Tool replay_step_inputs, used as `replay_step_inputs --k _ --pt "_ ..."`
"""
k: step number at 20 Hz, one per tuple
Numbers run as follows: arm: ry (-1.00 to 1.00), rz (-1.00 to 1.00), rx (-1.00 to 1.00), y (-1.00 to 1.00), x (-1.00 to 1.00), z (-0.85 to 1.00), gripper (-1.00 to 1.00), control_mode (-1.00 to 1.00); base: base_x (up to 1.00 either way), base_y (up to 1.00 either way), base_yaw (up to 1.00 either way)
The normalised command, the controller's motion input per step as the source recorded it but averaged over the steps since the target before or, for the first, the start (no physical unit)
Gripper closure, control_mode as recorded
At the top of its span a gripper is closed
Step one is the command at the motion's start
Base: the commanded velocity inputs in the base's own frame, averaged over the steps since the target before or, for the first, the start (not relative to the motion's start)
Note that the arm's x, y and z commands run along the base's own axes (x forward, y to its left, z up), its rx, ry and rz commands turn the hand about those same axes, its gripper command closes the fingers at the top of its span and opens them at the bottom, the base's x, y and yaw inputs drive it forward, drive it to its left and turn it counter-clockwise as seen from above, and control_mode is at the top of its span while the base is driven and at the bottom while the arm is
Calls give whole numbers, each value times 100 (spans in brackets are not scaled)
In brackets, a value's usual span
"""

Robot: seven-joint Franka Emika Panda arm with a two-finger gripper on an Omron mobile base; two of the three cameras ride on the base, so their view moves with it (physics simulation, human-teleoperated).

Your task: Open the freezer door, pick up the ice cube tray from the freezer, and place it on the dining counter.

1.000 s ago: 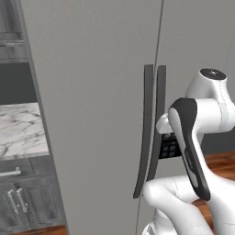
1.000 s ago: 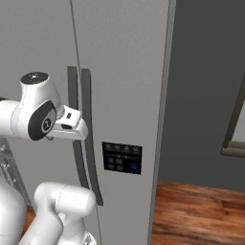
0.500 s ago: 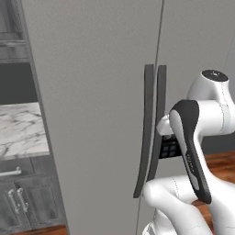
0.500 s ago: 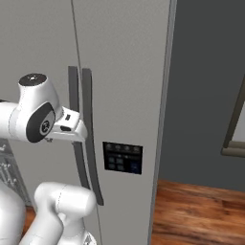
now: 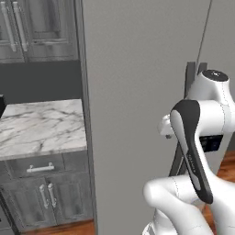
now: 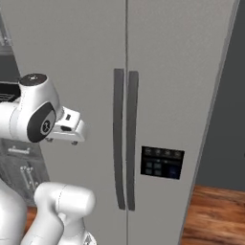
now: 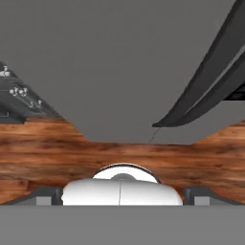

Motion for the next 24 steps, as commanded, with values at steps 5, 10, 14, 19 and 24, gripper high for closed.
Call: replay_step_inputs --k 5,10,14,19,24 --pt "0 0 0 0 0 0 -100 100 0 55 0" --pt "0 0 0 0 0 0 -100 100 7 19 0" --pt "0 0 0 0 0 0 -100 100 23 0 0" --pt "0 0 0 0 0 0 -100 100 32 0 0" --pt "0 0 0 0 0 0 -100 100 15 0 0"
